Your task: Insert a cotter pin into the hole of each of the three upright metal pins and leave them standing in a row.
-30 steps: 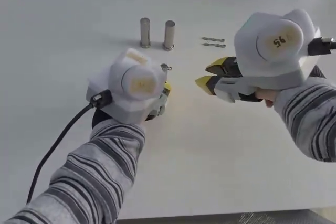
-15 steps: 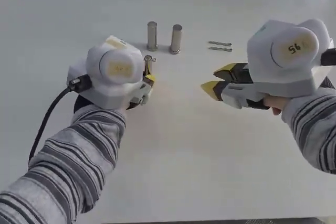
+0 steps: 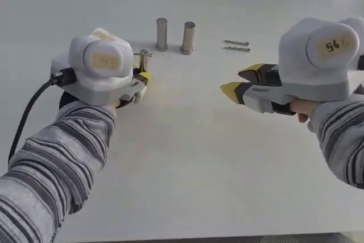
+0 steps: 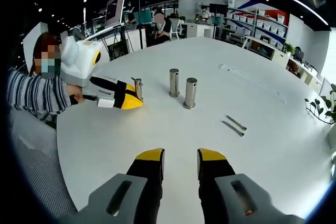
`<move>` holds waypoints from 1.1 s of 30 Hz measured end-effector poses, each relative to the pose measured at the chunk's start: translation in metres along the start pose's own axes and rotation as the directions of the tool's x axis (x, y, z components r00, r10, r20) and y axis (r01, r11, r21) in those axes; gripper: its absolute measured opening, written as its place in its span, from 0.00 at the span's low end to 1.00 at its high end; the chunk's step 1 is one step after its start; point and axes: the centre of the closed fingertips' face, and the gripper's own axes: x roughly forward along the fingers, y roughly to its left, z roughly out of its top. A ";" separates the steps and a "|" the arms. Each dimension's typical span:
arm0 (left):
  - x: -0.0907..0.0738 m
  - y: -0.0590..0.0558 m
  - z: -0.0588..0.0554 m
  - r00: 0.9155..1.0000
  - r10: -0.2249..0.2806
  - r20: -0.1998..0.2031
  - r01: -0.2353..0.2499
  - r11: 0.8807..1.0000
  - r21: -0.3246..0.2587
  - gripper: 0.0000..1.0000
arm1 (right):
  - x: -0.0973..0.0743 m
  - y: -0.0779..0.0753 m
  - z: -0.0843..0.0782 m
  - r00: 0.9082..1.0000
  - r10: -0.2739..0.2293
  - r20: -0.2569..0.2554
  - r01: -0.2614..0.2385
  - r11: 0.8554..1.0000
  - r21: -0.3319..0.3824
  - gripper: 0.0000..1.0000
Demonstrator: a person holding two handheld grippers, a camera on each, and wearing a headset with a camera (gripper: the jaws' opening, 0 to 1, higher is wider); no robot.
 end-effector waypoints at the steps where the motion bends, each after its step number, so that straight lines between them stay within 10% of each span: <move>1: 0.000 0.000 0.000 1.000 0.000 0.003 0.000 1.000 -0.003 0.05 | 0.000 -0.001 -0.001 1.000 -0.002 -0.001 0.002 1.000 0.001 0.20; 33: 0.002 0.002 0.000 0.999 0.017 0.033 -0.018 1.000 0.001 0.07 | -0.001 0.002 -0.004 1.000 0.002 -0.008 -0.002 0.999 0.039 0.20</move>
